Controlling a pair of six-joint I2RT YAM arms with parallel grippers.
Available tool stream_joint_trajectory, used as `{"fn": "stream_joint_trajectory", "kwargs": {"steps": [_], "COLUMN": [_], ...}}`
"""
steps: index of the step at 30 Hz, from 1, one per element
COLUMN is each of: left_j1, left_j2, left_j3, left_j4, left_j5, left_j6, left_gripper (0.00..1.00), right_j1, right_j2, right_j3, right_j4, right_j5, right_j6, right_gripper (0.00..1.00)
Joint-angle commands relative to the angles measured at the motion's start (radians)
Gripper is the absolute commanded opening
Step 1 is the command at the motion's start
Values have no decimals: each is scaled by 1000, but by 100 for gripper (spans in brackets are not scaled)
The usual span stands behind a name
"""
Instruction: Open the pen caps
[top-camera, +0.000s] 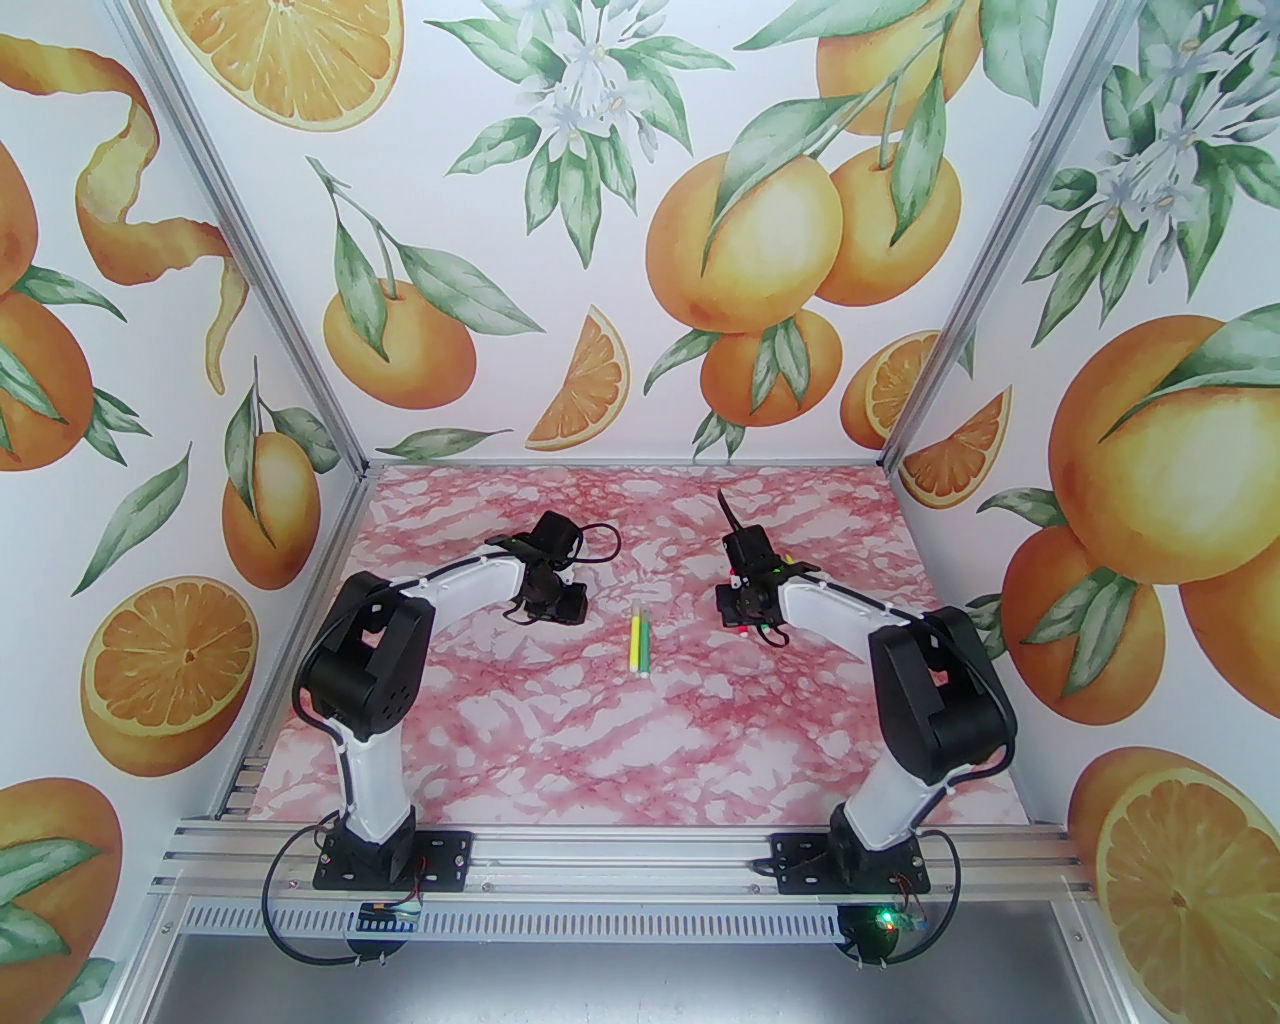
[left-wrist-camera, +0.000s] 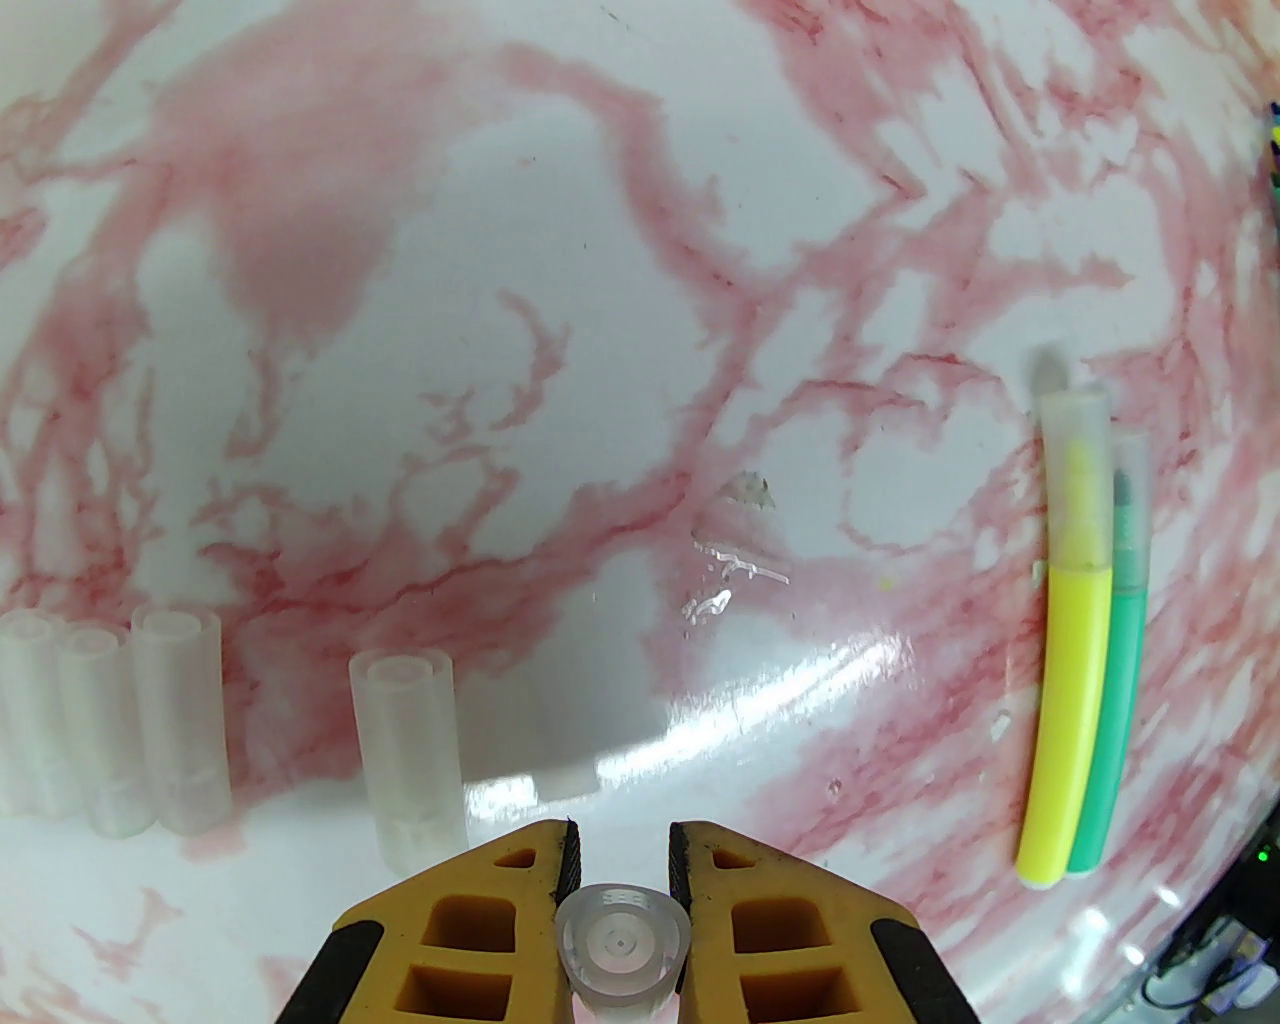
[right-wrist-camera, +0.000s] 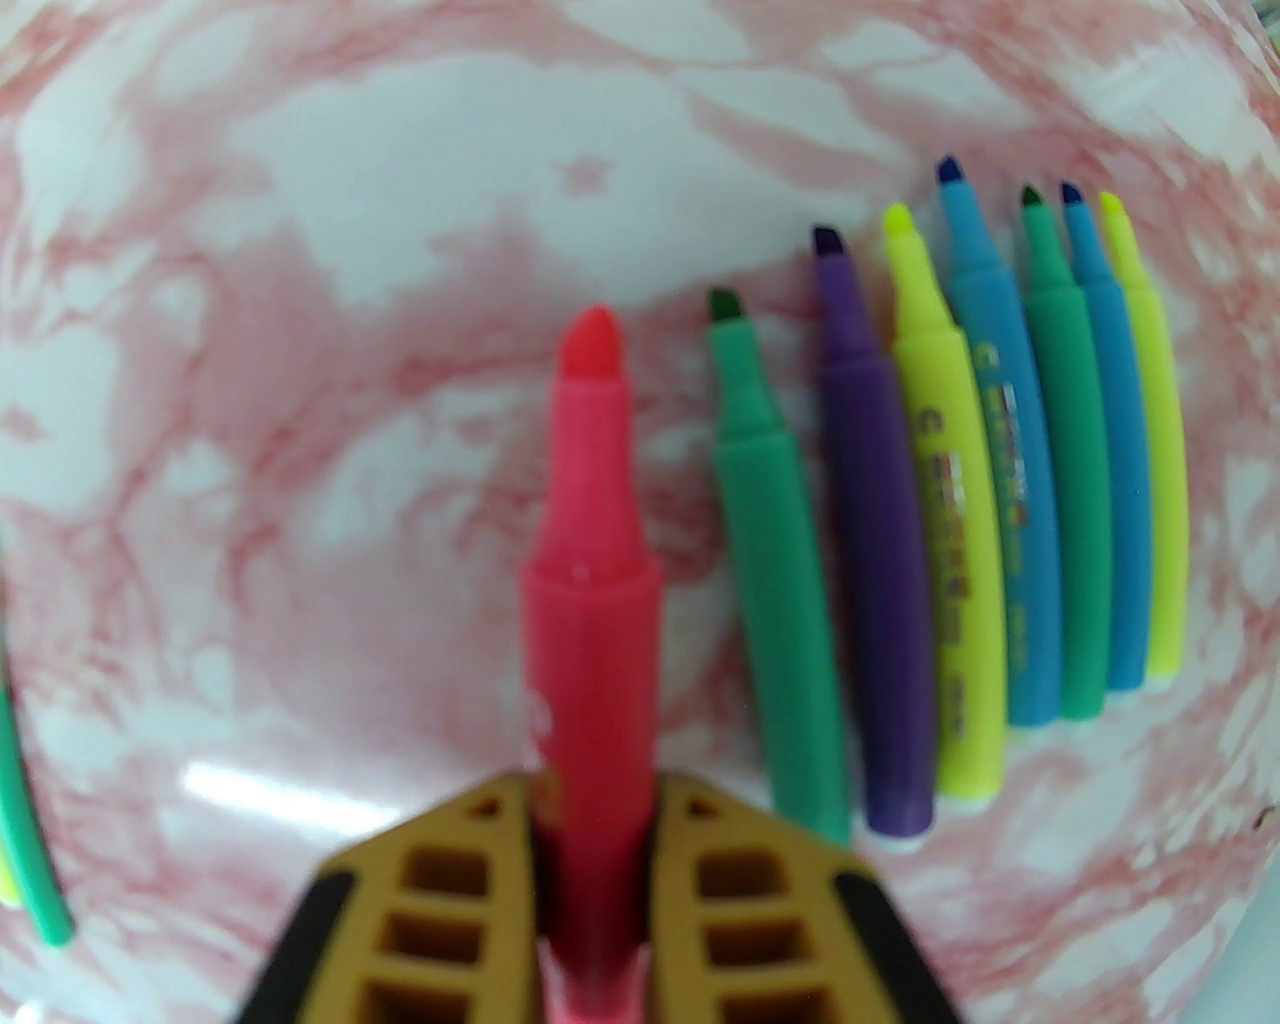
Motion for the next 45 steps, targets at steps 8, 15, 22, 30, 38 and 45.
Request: {"fn": "stream_joint_trajectory", "kwargs": {"steps": [8, 15, 22, 30, 38, 45], "left_j1": [-5, -6, -6, -5, -6, -6], "left_j2": [55, 67, 75, 76, 58, 8], "left_j3": [60, 57, 60, 57, 40, 28], "left_j4": [-21, -29, -42, -54, -52, -33], "left_j5": [-31, -69, -97, -129, -147, -110], "left_j6": [29, 33, 31, 34, 35, 35], "left_gripper": [8, 13, 19, 29, 32, 33], "right_j1": [-16, -16, -16, -16, -16, -16], "right_j2": [55, 71, 79, 94, 107, 122], "right_j3": [64, 78, 84, 98, 110, 118], "right_j4": [-55, -67, -76, -89, -94, -100], "right_j5": [11, 18, 37, 56, 74, 89], "right_j6": [-19, -31, -41, -49, -58, -61], "right_gripper": [3, 5, 10, 14, 16, 16]}}
